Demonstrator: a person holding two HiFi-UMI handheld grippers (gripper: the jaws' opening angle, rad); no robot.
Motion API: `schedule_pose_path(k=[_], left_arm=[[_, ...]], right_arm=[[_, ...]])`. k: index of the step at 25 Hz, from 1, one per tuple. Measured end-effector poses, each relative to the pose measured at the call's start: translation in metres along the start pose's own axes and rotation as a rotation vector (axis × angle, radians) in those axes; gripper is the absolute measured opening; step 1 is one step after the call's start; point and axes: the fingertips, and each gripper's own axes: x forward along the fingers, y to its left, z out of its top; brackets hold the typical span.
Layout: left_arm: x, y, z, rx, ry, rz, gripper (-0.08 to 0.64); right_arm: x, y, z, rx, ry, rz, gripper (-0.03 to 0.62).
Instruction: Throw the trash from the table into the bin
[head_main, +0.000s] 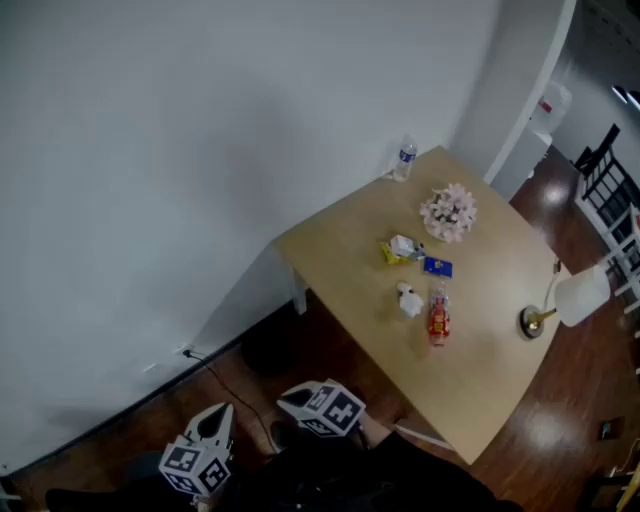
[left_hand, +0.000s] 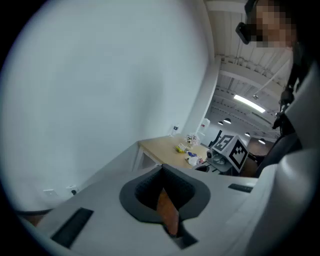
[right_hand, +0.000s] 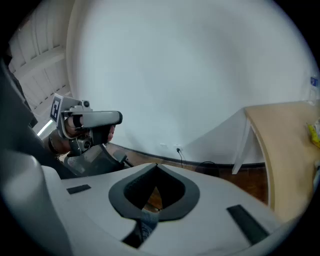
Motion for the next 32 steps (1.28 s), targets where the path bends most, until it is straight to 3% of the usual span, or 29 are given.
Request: schedule_pose_path(k=[3, 7, 11, 14, 19, 24, 30, 32], left_arm=[[0.035, -0.025, 0.011, 0.034, 0.0, -0.044, 0.003], [0.063, -0.053, 0.017, 0.062, 0.017, -0.079, 0.003], [0.08, -0.072, 0.011, 0.073, 0.063, -0.089, 0.003], [0.102, -0.087, 0.01, 0.088, 0.108, -0.12, 0.003], [0.167, -0.138, 0.012, 0.155, 0.18, -0.229, 0.005], [0.239, -0.204, 0.018, 0.279, 0.249, -0.33, 0.005], [0.303, -0.269, 0.017, 0.393, 0.298, -0.386, 0.006], [0.317, -0.279, 0.012, 0.425, 0.318, -0.384, 0.006]], right_arm=[[-0.026, -0.032, -0.002, 0.025, -0.043, -0.059, 0.008], [-0.046, -0.053, -0.013, 0.061, -0.062, -0.076, 0.008], [-0.063, -0.066, -0.019, 0.087, -0.102, -0.081, 0.008], [-0.086, -0.088, -0.02, 0.117, -0.156, -0.131, 0.009], [-0.159, -0.157, -0.05, 0.26, -0.274, -0.333, 0.008], [-0.24, -0.225, -0.089, 0.378, -0.361, -0.56, 0.009], [-0.306, -0.284, -0.12, 0.433, -0.397, -0.742, 0.009], [-0.321, -0.303, -0.127, 0.46, -0.401, -0.787, 0.06]])
